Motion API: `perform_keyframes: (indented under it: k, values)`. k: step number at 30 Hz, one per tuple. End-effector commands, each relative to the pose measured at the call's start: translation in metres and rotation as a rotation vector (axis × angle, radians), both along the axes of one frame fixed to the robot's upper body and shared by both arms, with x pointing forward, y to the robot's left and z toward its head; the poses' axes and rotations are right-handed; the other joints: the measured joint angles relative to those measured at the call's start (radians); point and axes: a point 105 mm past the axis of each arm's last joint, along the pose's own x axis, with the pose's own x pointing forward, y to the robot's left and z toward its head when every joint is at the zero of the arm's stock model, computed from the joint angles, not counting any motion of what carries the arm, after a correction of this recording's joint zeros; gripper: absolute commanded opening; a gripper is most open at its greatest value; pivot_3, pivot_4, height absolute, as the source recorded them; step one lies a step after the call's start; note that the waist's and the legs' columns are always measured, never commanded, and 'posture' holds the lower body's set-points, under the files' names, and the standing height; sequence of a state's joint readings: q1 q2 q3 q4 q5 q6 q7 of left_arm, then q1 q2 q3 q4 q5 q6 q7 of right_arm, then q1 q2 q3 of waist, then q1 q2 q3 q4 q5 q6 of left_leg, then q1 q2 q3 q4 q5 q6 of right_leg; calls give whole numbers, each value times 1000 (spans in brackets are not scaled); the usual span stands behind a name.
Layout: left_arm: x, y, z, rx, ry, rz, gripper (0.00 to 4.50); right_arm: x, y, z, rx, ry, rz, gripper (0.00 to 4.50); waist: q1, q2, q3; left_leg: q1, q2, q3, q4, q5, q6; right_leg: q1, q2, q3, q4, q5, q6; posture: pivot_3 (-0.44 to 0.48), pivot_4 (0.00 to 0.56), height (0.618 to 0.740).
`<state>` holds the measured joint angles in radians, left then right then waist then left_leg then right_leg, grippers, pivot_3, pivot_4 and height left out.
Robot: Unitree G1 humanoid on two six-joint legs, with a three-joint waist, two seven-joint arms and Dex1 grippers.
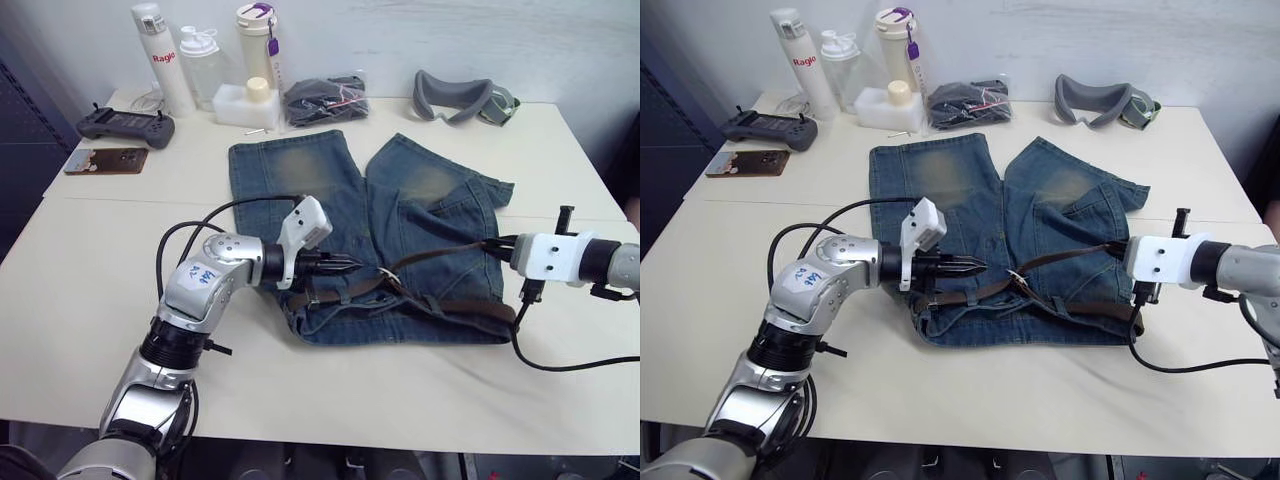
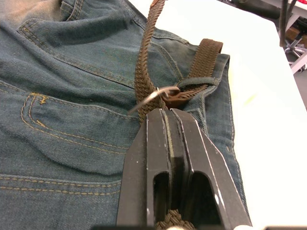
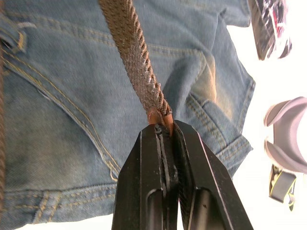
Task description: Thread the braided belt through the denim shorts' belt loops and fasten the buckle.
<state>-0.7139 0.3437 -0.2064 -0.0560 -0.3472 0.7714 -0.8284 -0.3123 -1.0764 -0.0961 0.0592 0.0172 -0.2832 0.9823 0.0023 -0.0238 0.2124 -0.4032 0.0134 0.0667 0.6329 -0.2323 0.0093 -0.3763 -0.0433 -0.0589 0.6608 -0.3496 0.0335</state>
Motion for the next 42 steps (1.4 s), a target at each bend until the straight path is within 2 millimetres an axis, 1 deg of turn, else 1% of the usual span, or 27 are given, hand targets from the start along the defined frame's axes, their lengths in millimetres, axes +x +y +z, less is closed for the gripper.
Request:
perform_keyframes:
  k: [1,4,7,10,11,12,14,19,24,27,28,31,34,36,38,39,41,42]
  values:
    - [6,-14,20,-52,-76,-4,26,-4,8,25,33,-68,19,0,0,0,0,0,0,0,0,0,0,0,0,0,0,0,0,0,150,738]
    - [8,-37,27,-76,-133,-37,26,-4,13,30,31,-58,15,0,1,0,0,0,0,0,1,0,0,0,0,0,0,1,1,0,150,738]
    - [12,-56,33,-104,-155,-40,26,-3,16,34,30,-62,14,0,5,0,0,-1,0,0,0,0,0,0,0,0,0,1,1,0,150,738]
    - [19,-69,31,-84,-144,-15,945,-3,17,36,30,-66,11,0,7,0,0,-1,0,0,0,0,1,0,0,0,-1,1,1,0,150,738]
    - [19,-75,32,-76,-153,-17,1309,-3,16,36,29,-68,8,0,6,0,0,-1,0,0,0,0,1,0,0,0,-1,1,1,0,150,738]
    - [19,-79,33,-75,-155,-19,1780,-3,16,36,29,-69,5,0,5,0,0,-1,0,0,0,0,1,0,1,0,-1,1,1,0,150,738]
    - [16,-85,33,-70,-151,-30,2491,-4,14,36,28,-69,0,0,5,0,0,0,0,0,0,0,0,0,1,0,-1,1,1,0,150,738]
    - [15,-95,28,-41,-149,-25,2491,-5,14,36,35,-71,-7,0,9,0,0,-1,0,0,0,0,0,0,0,0,-1,1,1,0,150,738]
    - [11,-103,16,35,-170,-39,2491,-5,16,37,44,-77,-9,0,10,0,0,0,0,0,0,0,0,0,0,0,-1,1,1,0,150,738]
    - [14,-103,16,36,-167,-18,1729,-4,17,37,49,-81,-8,0,10,0,0,0,0,0,0,0,0,0,0,0,-1,1,1,0,150,738]
    - [14,-103,16,34,-166,-17,1235,-4,18,37,50,-82,-8,0,10,0,0,0,0,0,0,0,0,0,0,0,-1,1,1,0,150,738]
    - [15,-103,19,8,-144,-9,50,-4,22,36,66,-85,-1,0,10,0,0,0,0,0,0,0,0,0,0,0,-1,1,1,0,150,738]
    - [16,-102,22,-22,-117,0,50,-2,28,36,100,-105,13,0,9,0,0,0,0,0,0,0,0,0,0,0,-1,1,1,0,150,738]
    - [16,-101,26,-63,-78,15,0,-2,31,29,151,-54,-5,785,10,0,0,0,0,0,0,0,0,0,0,0,-1,1,1,0,150,738]
    - [19,-99,29,-106,-37,40,0,-6,31,16,220,49,-34,1494,12,0,0,0,0,0,0,0,0,0,0,0,-1,1,1,0,150,738]
    - [20,-97,31,-154,35,65,0,-9,28,6,318,124,-77,2053,15,0,0,0,0,0,0,0,0,0,0,0,-1,1,1,0,150,738]
    - [22,-93,31,-215,147,96,0,-14,21,-10,466,237,-161,2959,23,0,0,-1,0,-1,0,0,0,0,0,0,-1,1,1,0,150,738]
    - [22,-91,30,-226,184,106,0,-14,15,-19,505,268,-216,3460,24,0,0,-1,0,-1,0,0,0,0,0,0,-1,1,1,0,150,738]
